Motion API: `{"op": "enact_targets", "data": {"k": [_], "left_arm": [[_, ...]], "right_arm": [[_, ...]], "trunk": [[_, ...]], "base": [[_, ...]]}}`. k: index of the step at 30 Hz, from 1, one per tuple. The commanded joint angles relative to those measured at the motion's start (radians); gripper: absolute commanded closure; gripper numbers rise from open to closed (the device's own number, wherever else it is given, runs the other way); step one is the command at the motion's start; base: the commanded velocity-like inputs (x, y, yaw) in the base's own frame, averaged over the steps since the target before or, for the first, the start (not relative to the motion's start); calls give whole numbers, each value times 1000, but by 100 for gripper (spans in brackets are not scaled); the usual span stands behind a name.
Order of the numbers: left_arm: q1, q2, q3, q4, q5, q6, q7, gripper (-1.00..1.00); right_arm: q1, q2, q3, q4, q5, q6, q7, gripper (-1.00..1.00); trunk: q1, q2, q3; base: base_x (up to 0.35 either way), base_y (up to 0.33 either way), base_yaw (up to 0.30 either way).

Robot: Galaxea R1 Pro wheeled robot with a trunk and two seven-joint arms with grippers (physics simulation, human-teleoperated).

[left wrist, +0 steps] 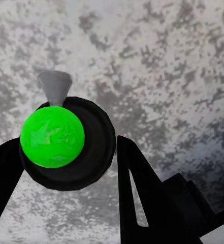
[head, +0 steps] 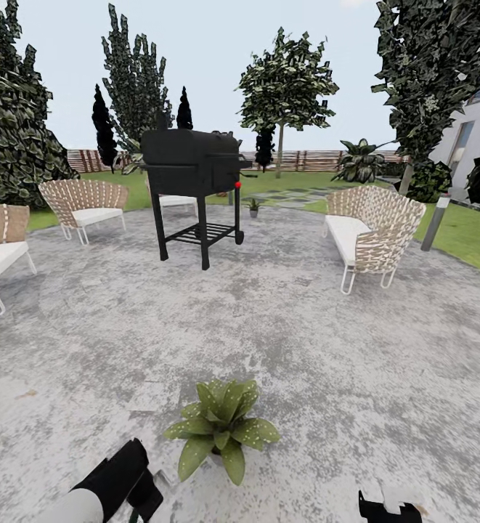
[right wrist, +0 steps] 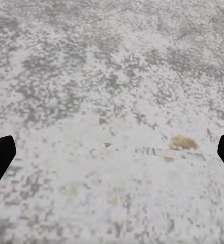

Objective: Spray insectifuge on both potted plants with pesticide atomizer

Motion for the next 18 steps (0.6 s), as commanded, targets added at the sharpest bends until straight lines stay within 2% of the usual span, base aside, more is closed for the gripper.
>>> {"op": "enact_targets", "data": {"k": [1, 3, 4, 5, 6, 8, 12, 16, 18], "left_arm": [[-3, 4, -7, -21, -7, 2, -19, 100], [-8, 15, -9, -40, -11, -1, -63, 100], [-7, 49, -22, -34, -11, -9, -83, 100], [-5, 52, -43, -32, -12, -10, -84, 100], [-6, 53, -108, -36, -11, -6, -87, 100], [-19, 45, -146, -44, -10, 2, -113, 100], [-99, 40, -157, -47, -10, 25, -219, 100], [-147, 33, -158, -47, -8, 73, -236, 100], [-149, 45, -162, -37, -8, 70, -238, 100]], "right_arm": [[-1, 0, -6, 2, 11, -4, -5, -100], [-1, 0, -6, 2, 11, -4, -5, -100], [-1, 0, -6, 1, 11, -4, -5, -100], [-1, 0, -6, 1, 11, -4, -5, -100], [-1, 0, -6, 1, 11, -4, -5, -100], [-1, 0, -6, 0, 11, -4, -5, -100], [-1, 0, -6, 0, 11, -4, -5, -100], [-1, 0, -6, 0, 10, -4, -5, -100], [-1, 0, -7, -1, 9, -4, -6, -100]], "trunk": [[0, 0, -1], [0, 0, -1], [0, 0, -1], [0, 0, -1], [0, 0, -1], [0, 0, -1], [0, 0, -1], [0, 0, -1], [0, 0, -1]], "base": [[0, 0, 0], [0, 0, 0], [0, 0, 0], [0, 0, 0], [0, 0, 0], [0, 0, 0], [0, 0, 0], [0, 0, 0], [0, 0, 0]]}}
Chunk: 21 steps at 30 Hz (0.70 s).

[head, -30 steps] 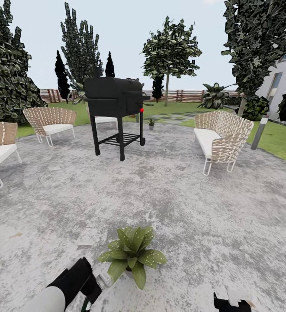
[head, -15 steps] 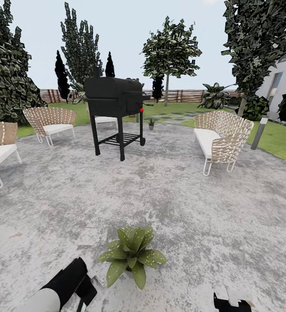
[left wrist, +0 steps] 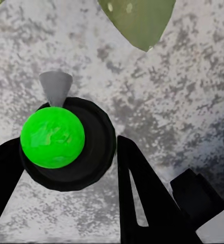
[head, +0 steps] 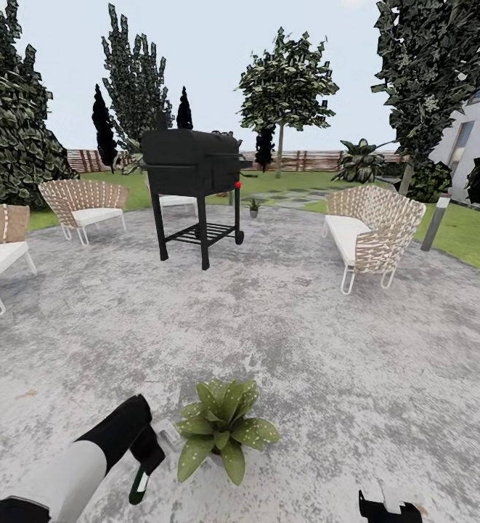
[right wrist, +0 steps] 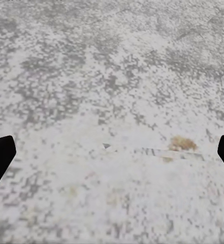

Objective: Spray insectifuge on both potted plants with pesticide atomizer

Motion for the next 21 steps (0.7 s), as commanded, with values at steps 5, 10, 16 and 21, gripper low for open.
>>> {"op": "enact_targets", "data": {"k": [5, 10, 16, 21], "left_arm": [[5, -3, -5, 0, -7, 1, -8, 100], [-10, -17, -2, -10, -7, 8, -15, 100], [-82, -25, -82, 1, -3, 37, -108, 100], [-74, 15, -111, 8, -2, 37, -111, 100]], "right_arm": [[-1, 0, -5, 2, 11, -4, -5, -100], [-1, 0, -4, 3, 11, -4, -5, -100], [-1, 1, -4, 3, 11, -4, -5, -100], [-1, 1, -4, 3, 11, -4, -5, -100]], "trunk": [[0, 0, 0], [0, 0, 0], [0, 0, 0], [0, 0, 0]], "base": [[-161, 0, -178], [-33, 0, -32], [-1, 0, -1], [0, 0, 0]]}}
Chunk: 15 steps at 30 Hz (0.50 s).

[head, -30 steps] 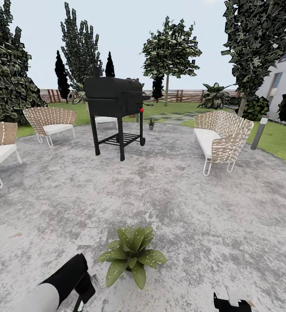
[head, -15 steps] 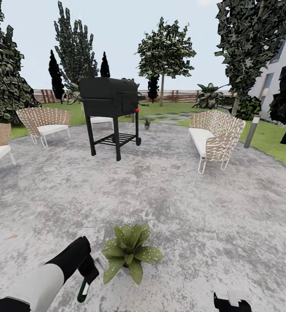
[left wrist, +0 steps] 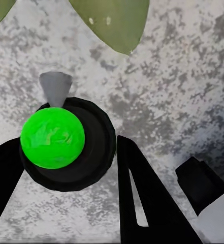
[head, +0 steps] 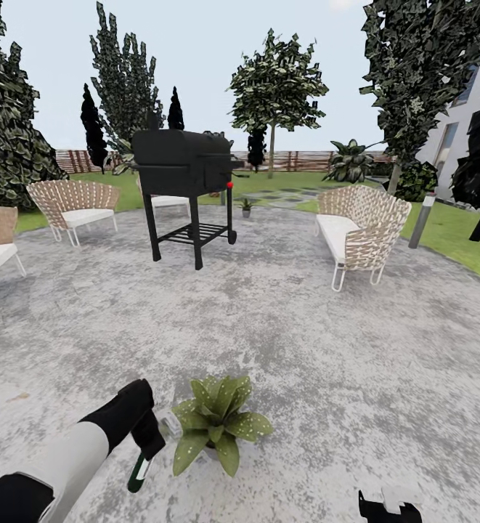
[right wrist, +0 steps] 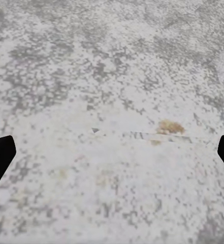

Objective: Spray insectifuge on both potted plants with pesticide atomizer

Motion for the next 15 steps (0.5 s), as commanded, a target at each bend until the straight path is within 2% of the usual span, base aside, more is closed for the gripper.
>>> {"op": "enact_targets", "data": {"k": [1, 3, 5, 7, 9, 11, 15], "left_arm": [[1, 1, -5, -3, -6, 3, -12, 100], [3, -7, -17, -4, -7, 1, -25, 100], [-1, -33, -39, -10, -6, 3, -30, 100], [-10, -69, -45, -18, -6, 4, -31, 100], [-11, -89, -47, -15, -6, 5, -31, 100], [-7, -92, -51, -8, -6, 4, -31, 100], [38, -67, -47, -2, -8, -11, -30, 100]], "right_arm": [[-1, 0, -5, 2, 11, -4, -5, -100], [-1, 0, -5, 2, 11, -4, -5, -100], [-1, 0, -5, 2, 11, -4, -5, -100], [-1, 0, -5, 2, 11, -4, -4, -100], [-1, 0, -5, 2, 11, -4, -4, -100], [-1, 0, -5, 2, 11, -4, -4, -100], [-1, 1, -5, 2, 11, -4, -3, -100]], "trunk": [[0, 0, -1], [0, 0, -1], [0, 0, -1], [0, 0, -1], [0, 0, -1], [0, 0, -1], [0, 0, -1]], "base": [[0, 0, 0], [0, 0, 0], [0, 0, 0], [0, 0, 0], [0, 0, 0], [0, 0, 0], [0, 0, 0]]}}
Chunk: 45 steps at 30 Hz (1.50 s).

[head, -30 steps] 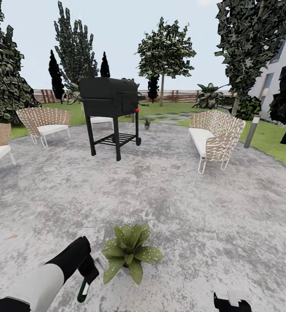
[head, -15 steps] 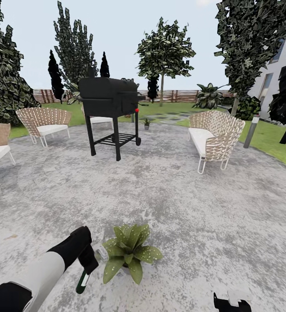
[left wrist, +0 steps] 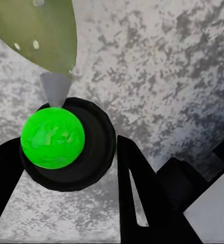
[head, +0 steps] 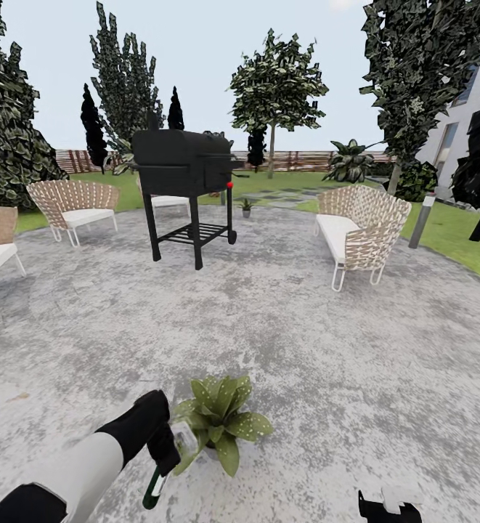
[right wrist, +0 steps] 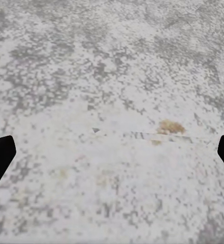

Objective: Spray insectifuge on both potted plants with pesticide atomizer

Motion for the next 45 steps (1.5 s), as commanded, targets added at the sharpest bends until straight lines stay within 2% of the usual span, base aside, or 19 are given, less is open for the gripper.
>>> {"op": "enact_targets", "data": {"k": [1, 3, 4, 7, 12, 19, 26, 31, 33, 35, 37, 41, 45], "left_arm": [[11, 13, 1, -1, -7, 1, -9, 100], [26, 47, 1, -1, 0, -1, -10, 100], [32, 54, 1, 0, 0, -1, -10, 100], [39, 54, 3, 1, -2, -1, -8, 100], [81, 64, 3, 20, -9, -23, -3, 100], [87, 47, 10, 2, -8, -18, 25, 100], [88, 46, 9, 2, -8, -18, 35, 100], [90, 51, 9, 16, 0, -23, 107, 100], [107, 57, 9, 18, 2, -25, 118, 100], [120, 53, 17, 8, 2, -24, 121, 100], [116, 17, 36, -97, 6, -12, 116, 100], [112, 13, 38, -107, 6, -4, 113, 100], [114, 26, 45, -101, 6, -4, 113, 100]], "right_arm": [[-1, 0, -6, 2, 11, -4, -5, -100], [-1, 0, -6, 2, 11, -4, -5, -100], [-1, 0, -6, 2, 11, -4, -5, -100], [-1, 0, -6, 2, 11, -4, -5, -100], [-1, 0, -6, 2, 11, -4, -5, -100], [-1, 0, -6, 2, 11, -4, -5, -100], [-1, 0, -6, 2, 11, -4, -5, -100], [-1, 0, -6, 2, 11, -4, -5, -100], [-1, 0, -6, 2, 11, -4, -5, -100], [-1, 0, -6, 2, 11, -4, -5, -100], [-1, -1, -6, 2, 12, -4, -5, -100], [-1, -1, -6, 2, 12, -4, -5, -100], [-1, -1, -6, 2, 12, -4, -5, -100]], "trunk": [[0, 0, -1], [0, 0, -1], [0, 0, -1], [0, 0, -1], [0, 0, -1], [0, 0, -1], [0, 0, -1], [0, 0, -1], [0, 0, -1], [0, 0, -1], [0, 0, -1], [0, 0, -1], [0, 0, -1]], "base": [[0, 0, 0], [0, 0, 0], [0, 0, 0], [0, 0, 0], [0, 0, 0], [124, 0, 0], [166, 0, 0], [4, 0, 0], [0, 0, 0], [0, 0, 0], [0, 0, 0], [0, 0, 0], [0, 0, 0]]}}
